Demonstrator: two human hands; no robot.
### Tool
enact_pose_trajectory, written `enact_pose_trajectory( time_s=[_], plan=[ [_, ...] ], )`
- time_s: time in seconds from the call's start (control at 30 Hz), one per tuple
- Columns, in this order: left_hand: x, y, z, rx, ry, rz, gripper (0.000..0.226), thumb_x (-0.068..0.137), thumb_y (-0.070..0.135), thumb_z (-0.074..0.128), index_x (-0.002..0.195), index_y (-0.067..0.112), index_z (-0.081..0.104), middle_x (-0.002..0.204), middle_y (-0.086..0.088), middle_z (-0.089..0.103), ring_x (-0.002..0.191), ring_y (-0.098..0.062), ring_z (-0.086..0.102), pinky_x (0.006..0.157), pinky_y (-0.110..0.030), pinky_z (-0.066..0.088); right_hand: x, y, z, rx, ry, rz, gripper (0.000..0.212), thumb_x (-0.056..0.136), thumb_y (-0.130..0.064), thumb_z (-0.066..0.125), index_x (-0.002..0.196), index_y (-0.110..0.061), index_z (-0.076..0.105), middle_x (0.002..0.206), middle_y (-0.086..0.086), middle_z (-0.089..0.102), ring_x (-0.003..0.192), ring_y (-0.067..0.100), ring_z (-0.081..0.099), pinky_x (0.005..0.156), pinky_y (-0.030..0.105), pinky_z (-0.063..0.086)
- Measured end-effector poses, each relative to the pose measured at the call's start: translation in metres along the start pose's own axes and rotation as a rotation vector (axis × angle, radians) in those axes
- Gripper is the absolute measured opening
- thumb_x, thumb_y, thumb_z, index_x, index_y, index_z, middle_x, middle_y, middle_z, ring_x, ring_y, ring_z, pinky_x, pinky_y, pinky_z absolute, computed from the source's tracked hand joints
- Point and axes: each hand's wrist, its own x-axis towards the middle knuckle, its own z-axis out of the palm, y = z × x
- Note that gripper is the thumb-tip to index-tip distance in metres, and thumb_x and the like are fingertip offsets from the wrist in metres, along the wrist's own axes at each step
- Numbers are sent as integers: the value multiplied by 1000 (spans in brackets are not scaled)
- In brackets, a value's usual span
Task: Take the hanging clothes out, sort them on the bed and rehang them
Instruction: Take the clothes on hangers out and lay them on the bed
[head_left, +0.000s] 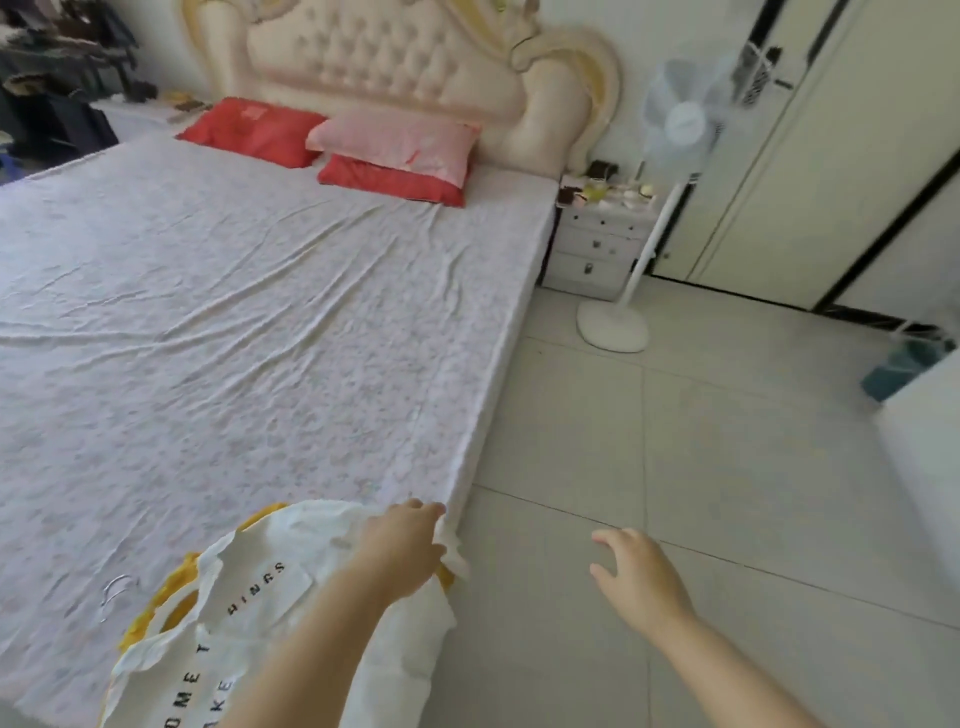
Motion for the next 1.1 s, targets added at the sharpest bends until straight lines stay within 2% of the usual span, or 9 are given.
enact_pose_trajectory(
  time_s=[0.1,0.23,0.47,0.67,0.83,0.97,1.1],
  plan=[
    [13,74,5,105,-47,115,43,93,28,44,135,21,38,131,-5,47,116,-25,48,94,-35,42,-30,71,-23,-33,15,110,42,89,-28,56,131,-24,47,130,-2,48,121,16,46,95,23,36],
    [16,181,25,187,-92,260,50,94,36,45,140,26,31,138,-1,42,121,-23,47,96,-32,39,-82,168,-54,-15,43,260,43,90,-27,53,133,-22,44,130,0,47,121,17,45,92,23,37],
    [7,374,70,347,-107,586,47,94,39,43,138,26,33,134,1,43,123,-21,43,100,-33,36,-191,318,-98,74,114,541,44,93,-27,48,136,-22,40,132,2,43,120,19,44,95,27,39],
    [-7,523,104,520,-124,894,46,93,39,44,136,26,35,132,1,45,121,-21,45,100,-35,35,-274,401,-120,158,193,796,39,94,-27,48,132,-20,43,128,4,46,115,19,48,95,29,43],
    [-24,636,134,580,-148,1167,47,94,39,43,138,25,34,134,0,44,122,-21,44,99,-35,34,-328,458,-135,194,244,1007,40,95,-28,46,133,-17,42,131,5,44,119,21,45,98,30,40],
    [-35,722,158,602,-146,1382,46,94,39,44,136,23,37,130,-1,48,118,-21,48,97,-34,38,-360,505,-150,191,256,1145,36,93,-26,44,127,-16,43,126,6,44,115,22,44,93,29,40],
    [-41,801,176,648,-146,1574,42,94,35,43,133,20,41,127,-3,51,114,-22,50,95,-35,39,-386,548,-170,201,313,1254,43,92,-30,48,133,-19,42,133,3,42,121,20,41,100,27,36]
  ],
)
